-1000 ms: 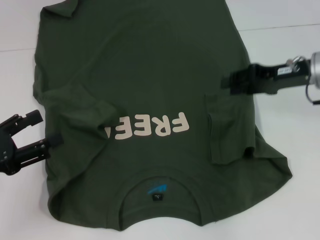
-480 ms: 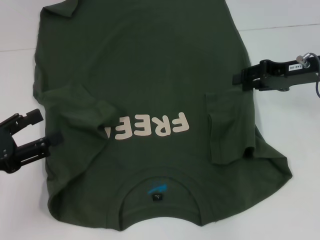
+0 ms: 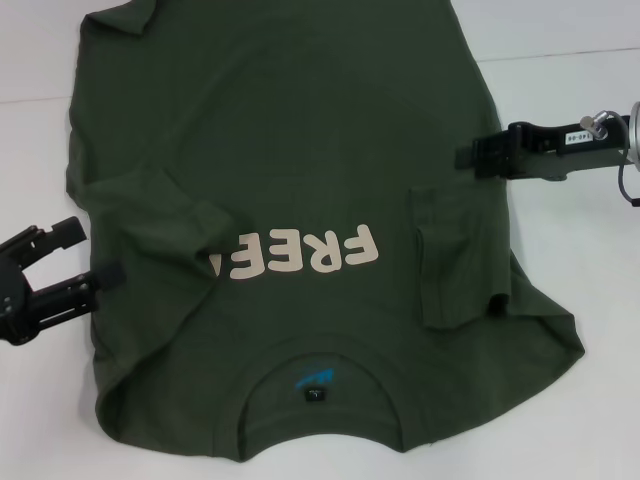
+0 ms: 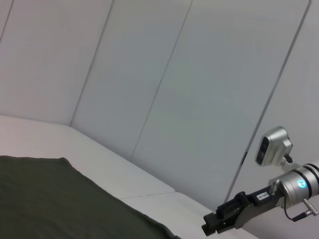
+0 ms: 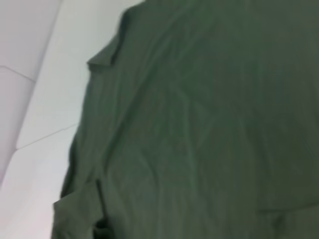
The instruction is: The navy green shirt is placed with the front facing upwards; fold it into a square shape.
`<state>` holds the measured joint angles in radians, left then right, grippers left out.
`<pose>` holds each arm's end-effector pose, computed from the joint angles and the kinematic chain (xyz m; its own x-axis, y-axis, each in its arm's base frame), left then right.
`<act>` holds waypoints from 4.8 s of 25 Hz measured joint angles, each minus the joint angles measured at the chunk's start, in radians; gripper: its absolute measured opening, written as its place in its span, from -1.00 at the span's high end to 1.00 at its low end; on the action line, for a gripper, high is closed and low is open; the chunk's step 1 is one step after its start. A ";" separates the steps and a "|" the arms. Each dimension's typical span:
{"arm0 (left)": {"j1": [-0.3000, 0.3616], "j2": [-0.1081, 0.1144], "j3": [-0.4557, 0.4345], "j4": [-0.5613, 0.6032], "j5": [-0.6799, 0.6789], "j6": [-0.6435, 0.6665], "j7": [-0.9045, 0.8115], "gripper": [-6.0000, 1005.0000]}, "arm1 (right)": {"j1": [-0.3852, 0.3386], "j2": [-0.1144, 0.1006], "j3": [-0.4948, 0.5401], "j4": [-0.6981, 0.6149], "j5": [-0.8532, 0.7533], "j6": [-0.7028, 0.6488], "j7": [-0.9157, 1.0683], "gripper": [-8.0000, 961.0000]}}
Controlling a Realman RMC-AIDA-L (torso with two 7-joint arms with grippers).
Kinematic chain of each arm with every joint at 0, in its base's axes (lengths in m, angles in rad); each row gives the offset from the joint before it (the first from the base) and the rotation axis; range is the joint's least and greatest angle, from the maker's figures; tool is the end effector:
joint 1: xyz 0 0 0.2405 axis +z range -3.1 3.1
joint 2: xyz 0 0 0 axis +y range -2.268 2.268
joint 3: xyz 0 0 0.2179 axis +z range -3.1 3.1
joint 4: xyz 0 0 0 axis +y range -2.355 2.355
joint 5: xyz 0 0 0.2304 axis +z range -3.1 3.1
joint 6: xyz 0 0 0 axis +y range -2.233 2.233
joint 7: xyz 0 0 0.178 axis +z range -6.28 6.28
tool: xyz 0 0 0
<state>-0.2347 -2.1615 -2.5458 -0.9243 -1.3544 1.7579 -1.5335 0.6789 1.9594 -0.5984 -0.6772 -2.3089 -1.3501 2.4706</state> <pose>-0.2543 0.2840 0.0494 0.5734 0.3626 0.7347 0.6344 -0.7640 -0.1180 0.2643 0.4059 0.0431 0.1325 -0.8738 -0.4679 -0.9906 -0.1329 -0.0323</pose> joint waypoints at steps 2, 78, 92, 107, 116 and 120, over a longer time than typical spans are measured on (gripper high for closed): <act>0.000 0.001 -0.002 -0.002 0.000 0.000 -0.007 -0.86 | -0.004 0.001 0.004 -0.004 0.035 -0.018 -0.051 0.07; -0.068 0.053 -0.047 -0.020 0.072 0.009 -0.362 -0.86 | -0.098 -0.031 -0.049 -0.040 0.382 -0.084 -0.414 -0.97; -0.036 0.081 -0.050 -0.027 0.183 0.017 -0.349 -0.86 | -0.267 0.096 -0.028 -0.471 0.299 -0.361 -0.553 -0.97; -0.090 0.100 -0.044 0.011 0.517 0.077 -0.819 -0.86 | -0.272 0.075 0.019 -0.465 0.244 -0.354 -0.435 -0.97; -0.132 0.104 -0.050 0.093 0.574 -0.053 -0.898 -0.86 | -0.272 0.078 0.028 -0.465 0.250 -0.354 -0.429 -0.97; -0.133 0.109 -0.052 0.099 0.577 -0.083 -0.930 -0.86 | -0.274 0.079 0.033 -0.466 0.251 -0.354 -0.429 -0.97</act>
<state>-0.3675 -2.0521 -2.5977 -0.8253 -0.7776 1.6748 -2.4632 0.4045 2.0388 -0.5650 -1.1428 -2.0581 -1.7038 2.0417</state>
